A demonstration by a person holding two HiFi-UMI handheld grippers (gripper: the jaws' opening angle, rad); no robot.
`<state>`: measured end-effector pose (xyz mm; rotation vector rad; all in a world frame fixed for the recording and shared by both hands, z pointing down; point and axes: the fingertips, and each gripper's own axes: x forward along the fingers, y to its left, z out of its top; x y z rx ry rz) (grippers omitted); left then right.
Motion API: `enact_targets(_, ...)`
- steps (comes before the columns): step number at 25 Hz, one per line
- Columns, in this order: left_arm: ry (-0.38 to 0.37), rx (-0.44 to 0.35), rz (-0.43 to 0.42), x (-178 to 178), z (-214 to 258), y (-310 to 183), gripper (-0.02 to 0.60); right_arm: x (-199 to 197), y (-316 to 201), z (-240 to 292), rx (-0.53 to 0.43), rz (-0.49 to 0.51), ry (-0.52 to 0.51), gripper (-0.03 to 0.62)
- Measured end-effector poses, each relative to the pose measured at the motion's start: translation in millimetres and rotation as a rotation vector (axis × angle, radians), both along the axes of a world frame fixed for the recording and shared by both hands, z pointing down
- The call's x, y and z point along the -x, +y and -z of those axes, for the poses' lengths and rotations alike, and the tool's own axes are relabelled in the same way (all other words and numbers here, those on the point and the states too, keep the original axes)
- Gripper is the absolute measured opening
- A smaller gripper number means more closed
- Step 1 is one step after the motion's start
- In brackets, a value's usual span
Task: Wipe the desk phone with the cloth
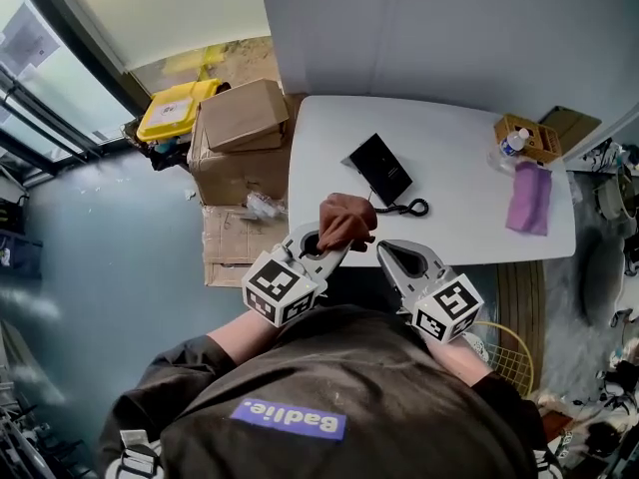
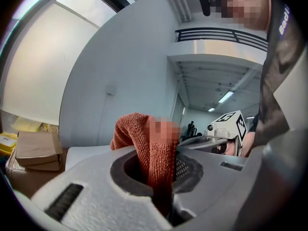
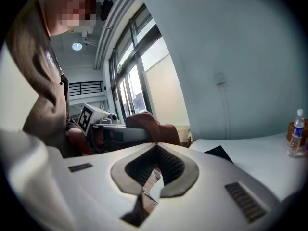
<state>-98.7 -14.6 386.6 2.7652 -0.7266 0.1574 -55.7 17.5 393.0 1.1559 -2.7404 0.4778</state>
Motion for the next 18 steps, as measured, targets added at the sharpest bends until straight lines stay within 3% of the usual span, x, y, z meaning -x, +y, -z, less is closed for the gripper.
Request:
enact_targets(5,0.035,-0.012,0.013,-4.6,9.5,9.0,0.037,2.0,3.8,2.2,-0.015,0.038,0.013,0.028)
enact_targets(18,0.042,-0.021,-0.017,-22.4,12.4,23.4,0.037,-9.8,15.5,2.6,-0.027,0.031,0.016,0.028)
